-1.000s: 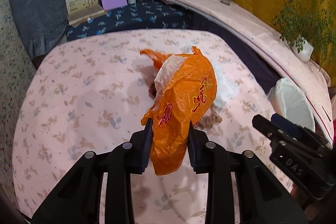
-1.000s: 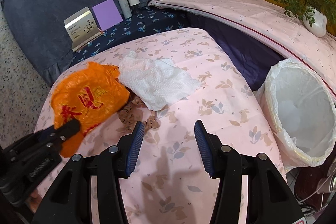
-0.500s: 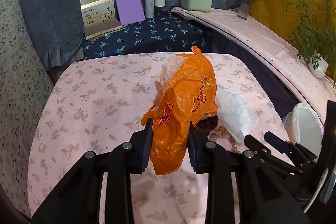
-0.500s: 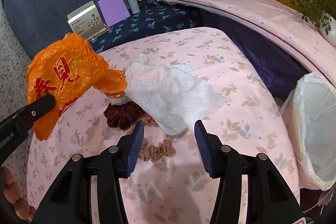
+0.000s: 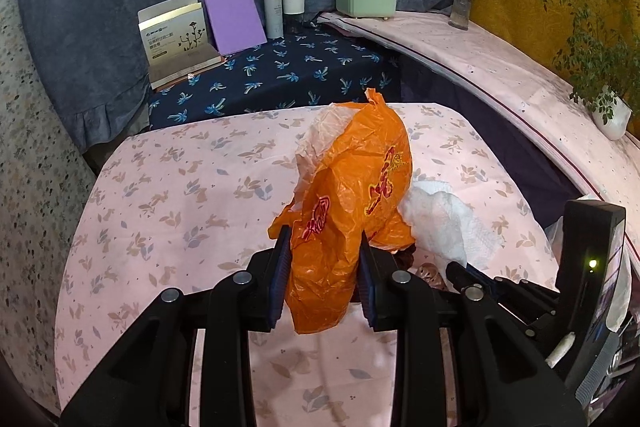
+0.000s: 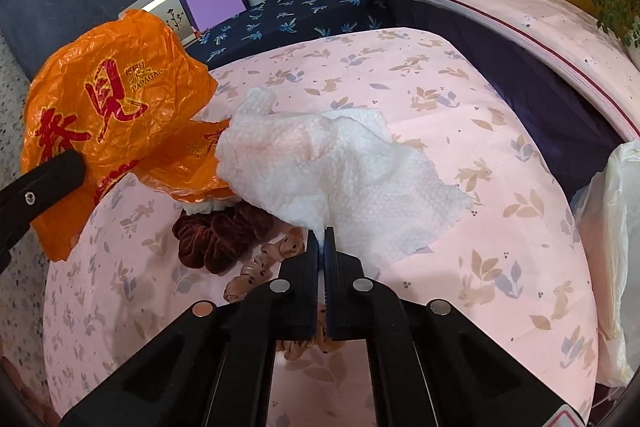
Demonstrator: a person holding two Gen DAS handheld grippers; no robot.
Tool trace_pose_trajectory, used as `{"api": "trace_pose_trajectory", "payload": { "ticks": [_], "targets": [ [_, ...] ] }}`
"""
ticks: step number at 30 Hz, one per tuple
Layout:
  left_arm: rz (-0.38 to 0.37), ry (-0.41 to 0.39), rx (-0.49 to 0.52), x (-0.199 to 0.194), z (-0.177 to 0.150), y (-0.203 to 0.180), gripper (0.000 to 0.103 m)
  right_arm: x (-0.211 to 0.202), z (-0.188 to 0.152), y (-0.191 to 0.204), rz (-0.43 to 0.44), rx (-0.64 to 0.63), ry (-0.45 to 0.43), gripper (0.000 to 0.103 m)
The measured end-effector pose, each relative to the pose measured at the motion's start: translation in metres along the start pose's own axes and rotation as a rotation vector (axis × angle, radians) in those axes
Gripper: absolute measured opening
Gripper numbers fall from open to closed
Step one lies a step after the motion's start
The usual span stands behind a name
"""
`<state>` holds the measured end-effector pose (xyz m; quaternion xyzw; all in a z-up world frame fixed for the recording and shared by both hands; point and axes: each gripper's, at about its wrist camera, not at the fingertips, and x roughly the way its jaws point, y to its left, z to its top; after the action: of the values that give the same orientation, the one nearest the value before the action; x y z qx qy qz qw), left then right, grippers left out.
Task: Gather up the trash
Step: 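Grasp the white tissue with the right gripper while the left holds the orange bag, then carry the tissue and orange bag over the bin and open both grippers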
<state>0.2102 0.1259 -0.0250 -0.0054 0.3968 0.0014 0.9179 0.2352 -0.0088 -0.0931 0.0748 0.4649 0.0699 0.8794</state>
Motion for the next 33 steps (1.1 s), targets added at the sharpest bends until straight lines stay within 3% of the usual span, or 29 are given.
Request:
{"api": "trace_pose_trajectory", "payload": {
  "ticks": [8,17,33],
  "targets": [
    [-0.025,-0.024,0.032,-0.017,0.002,-0.025,0.029,-0.054,0.007,-0.028,0.008,0.05,-0.102,0.002],
    [-0.074,-0.07,0.1,-0.05,0.003,-0.079,0.029,-0.133,0.011,-0.077,-0.024,0.106,-0.241,0.002],
    [-0.185,-0.095,0.271,-0.079,-0.011,-0.197,0.029,-0.21,-0.01,-0.183,-0.123,0.25,-0.354,0.002]
  ]
}}
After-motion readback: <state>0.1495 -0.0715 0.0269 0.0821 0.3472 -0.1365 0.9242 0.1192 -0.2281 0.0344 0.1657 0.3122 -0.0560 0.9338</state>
